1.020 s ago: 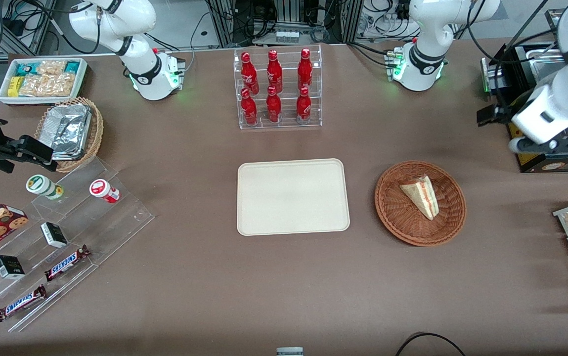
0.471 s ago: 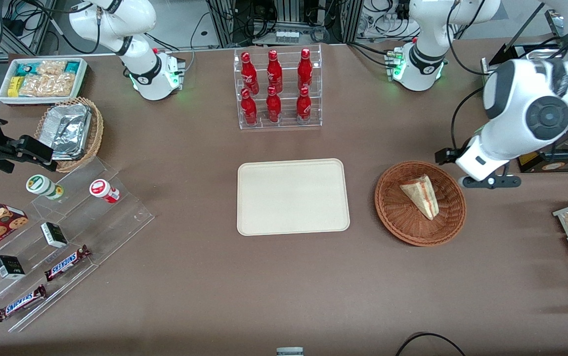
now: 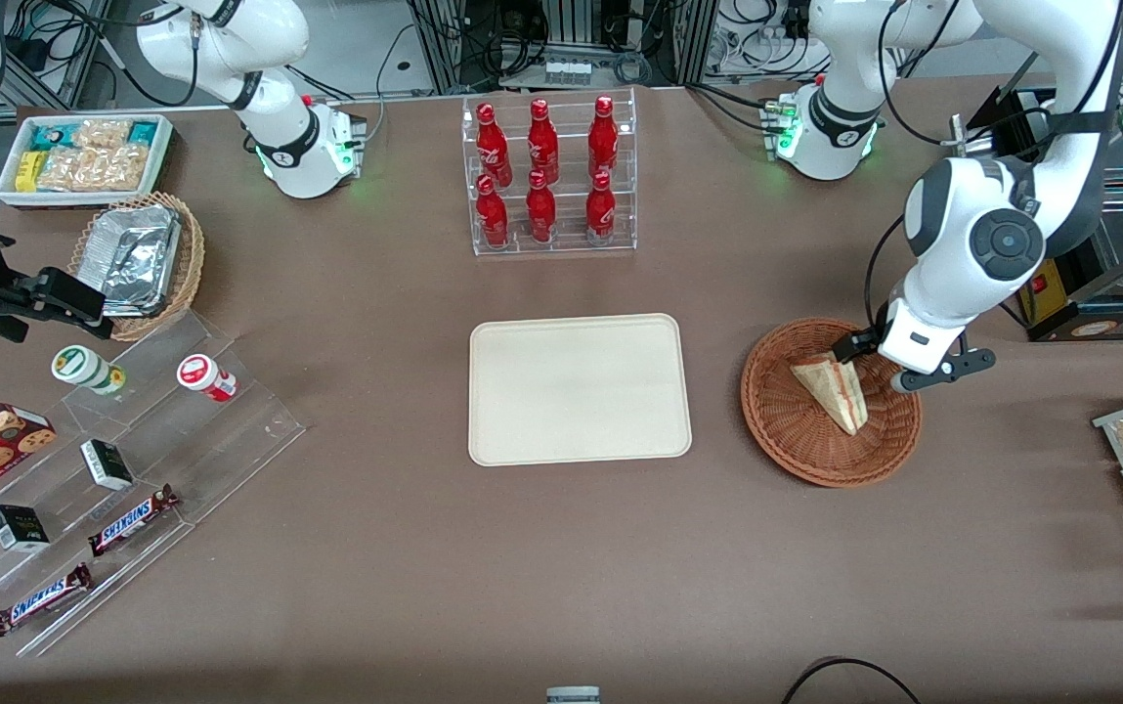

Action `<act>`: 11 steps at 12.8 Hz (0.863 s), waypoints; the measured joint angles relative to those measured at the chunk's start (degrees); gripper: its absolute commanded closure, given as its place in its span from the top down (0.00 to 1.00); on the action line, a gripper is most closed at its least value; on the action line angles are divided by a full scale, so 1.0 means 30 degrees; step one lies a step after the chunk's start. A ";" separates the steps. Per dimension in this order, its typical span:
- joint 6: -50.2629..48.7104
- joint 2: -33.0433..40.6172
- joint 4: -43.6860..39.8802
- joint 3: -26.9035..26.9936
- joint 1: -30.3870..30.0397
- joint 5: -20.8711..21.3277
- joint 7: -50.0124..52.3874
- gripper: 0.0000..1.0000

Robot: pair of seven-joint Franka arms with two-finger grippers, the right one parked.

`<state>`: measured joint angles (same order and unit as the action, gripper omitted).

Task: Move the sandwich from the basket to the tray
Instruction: 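Move the left gripper down over the wrapped sandwich in the wicker basket, then close the left gripper on the sandwich and lift it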

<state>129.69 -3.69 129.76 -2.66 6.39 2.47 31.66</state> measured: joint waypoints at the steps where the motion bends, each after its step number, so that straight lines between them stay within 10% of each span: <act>1: 0.0355 -0.0128 0.0007 -0.0004 0.0271 -0.0001 0.1706 1.00; 11: 0.2166 -0.2087 0.0077 0.0048 0.0987 0.0000 0.5723 1.00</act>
<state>136.19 -9.95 130.00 -2.52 9.35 2.47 48.83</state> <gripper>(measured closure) 0.000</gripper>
